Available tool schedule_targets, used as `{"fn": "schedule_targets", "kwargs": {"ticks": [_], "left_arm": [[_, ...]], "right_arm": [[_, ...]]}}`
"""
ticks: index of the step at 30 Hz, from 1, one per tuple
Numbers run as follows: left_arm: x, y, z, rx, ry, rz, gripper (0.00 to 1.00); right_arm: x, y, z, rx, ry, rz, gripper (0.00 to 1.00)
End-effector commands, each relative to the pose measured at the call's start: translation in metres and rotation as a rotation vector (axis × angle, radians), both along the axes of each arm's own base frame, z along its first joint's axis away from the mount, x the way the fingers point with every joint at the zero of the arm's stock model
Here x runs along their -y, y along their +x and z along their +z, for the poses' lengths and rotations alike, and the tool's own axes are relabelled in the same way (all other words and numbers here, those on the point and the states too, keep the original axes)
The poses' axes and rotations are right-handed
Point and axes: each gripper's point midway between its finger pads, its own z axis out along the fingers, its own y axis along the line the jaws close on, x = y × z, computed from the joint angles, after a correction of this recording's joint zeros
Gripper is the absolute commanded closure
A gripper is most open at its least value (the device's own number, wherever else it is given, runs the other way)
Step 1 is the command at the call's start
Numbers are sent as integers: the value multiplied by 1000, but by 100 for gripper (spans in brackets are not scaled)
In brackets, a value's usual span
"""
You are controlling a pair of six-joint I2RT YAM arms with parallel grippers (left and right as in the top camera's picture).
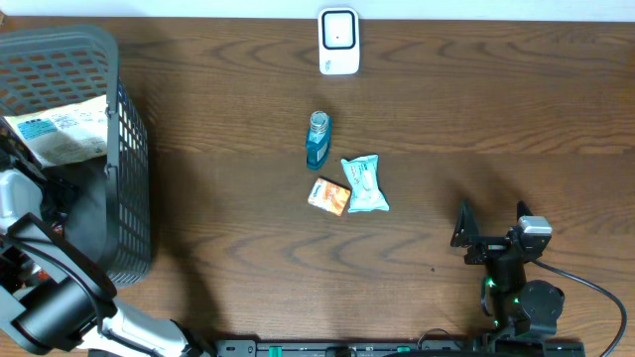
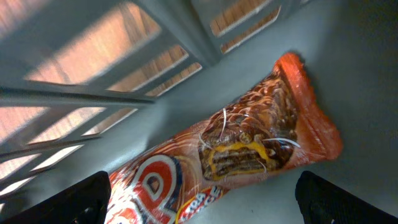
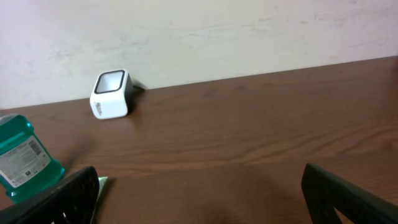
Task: Scan the item barcode
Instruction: 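Reach the left gripper into the basket and grasp the red Top bar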
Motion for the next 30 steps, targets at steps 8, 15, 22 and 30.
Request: {"fn": "schedule_targets", "kwargs": {"ticks": [8,15,22,30], "left_arm": [[20,-26,-45,-55,-49,20,12],[41,-16,-55,37,-155,54,92],[40,10,-30,140,-166,19,92],[27,48,104,415,69,-52,93]], "right_arm": [[-1,0,0,1,-8,3,1],[-1,0,0,1,-8,3,1],[-1,0,0,1,-8,3,1],[-1,0,0,1,-8,3,1]]}}
